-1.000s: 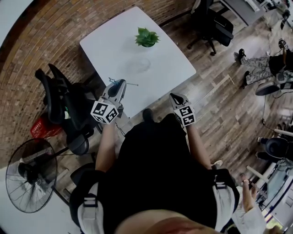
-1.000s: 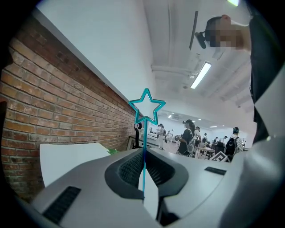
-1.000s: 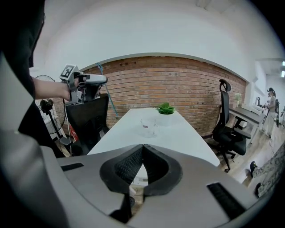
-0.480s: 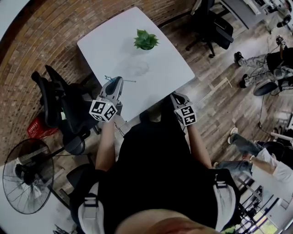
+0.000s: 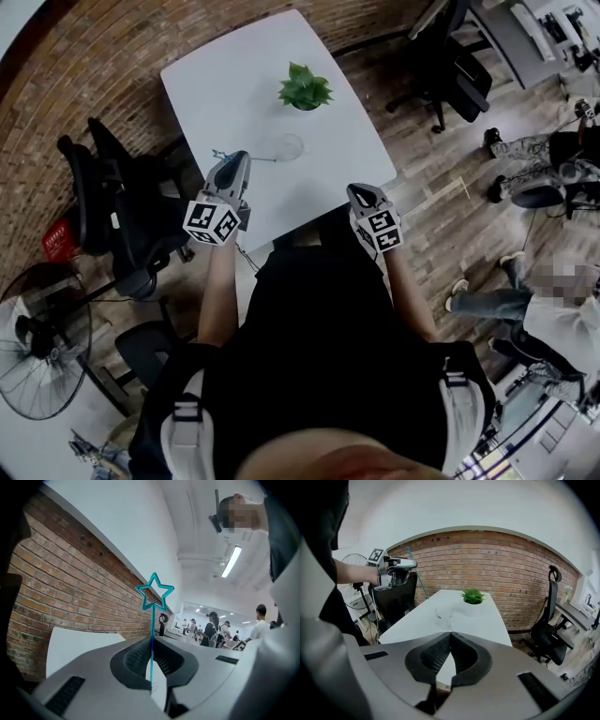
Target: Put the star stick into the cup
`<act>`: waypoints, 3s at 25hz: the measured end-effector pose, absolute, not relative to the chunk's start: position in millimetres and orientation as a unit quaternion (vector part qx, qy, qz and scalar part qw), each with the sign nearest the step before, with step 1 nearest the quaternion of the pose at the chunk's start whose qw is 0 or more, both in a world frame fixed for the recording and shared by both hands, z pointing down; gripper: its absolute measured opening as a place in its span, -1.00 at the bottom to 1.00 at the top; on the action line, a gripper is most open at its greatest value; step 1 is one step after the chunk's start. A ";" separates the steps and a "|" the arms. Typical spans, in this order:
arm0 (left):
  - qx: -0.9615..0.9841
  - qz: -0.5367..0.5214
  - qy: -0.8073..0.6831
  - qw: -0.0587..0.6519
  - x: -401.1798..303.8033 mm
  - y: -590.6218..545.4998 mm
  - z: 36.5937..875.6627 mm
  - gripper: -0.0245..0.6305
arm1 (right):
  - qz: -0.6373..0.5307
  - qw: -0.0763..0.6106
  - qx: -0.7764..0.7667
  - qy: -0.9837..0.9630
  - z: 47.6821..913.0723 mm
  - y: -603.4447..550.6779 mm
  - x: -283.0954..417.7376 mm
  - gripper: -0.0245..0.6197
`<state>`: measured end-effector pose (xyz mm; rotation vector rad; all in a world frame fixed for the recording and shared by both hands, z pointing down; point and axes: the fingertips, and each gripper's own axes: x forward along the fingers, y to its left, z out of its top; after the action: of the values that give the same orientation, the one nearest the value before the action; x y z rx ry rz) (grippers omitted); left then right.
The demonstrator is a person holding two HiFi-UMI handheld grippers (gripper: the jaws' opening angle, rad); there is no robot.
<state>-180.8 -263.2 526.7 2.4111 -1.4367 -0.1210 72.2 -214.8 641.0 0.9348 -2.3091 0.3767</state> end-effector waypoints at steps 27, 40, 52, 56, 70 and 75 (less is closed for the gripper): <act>0.840 -0.003 -0.498 0.214 -143.5 -327.7 600.6 -0.84 | 0.194 0.336 0.386 -0.837 674.5 -210.7 137.0 -0.93; 0.836 0.001 -0.497 0.233 -133.1 -343.4 634.4 -0.84 | 0.201 0.348 0.379 -0.834 682.5 -214.7 138.1 -0.93; 0.816 -0.006 -0.517 0.259 -128.1 -349.7 662.7 -0.84 | 0.198 0.354 0.387 -0.828 682.5 -227.0 155.7 -0.93; 0.808 0.001 -0.530 0.258 -129.2 -350.2 669.8 -0.84 | 0.200 0.353 0.387 -0.828 682.0 -229.1 157.5 -0.93; 0.801 0.000 -0.535 0.269 -129.2 -351.3 682.8 -0.84 | 0.201 0.355 0.383 -0.829 684.5 -227.0 157.9 -0.93; 0.798 -0.005 -0.533 0.282 -132.0 -352.4 683.8 -0.84 | 0.201 0.356 0.383 -0.829 682.9 -226.7 157.7 -0.93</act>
<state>-132.0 -352.4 683.8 2.1363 -1.4278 -0.0137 157.7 -226.7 682.9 0.9888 -2.1401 0.5188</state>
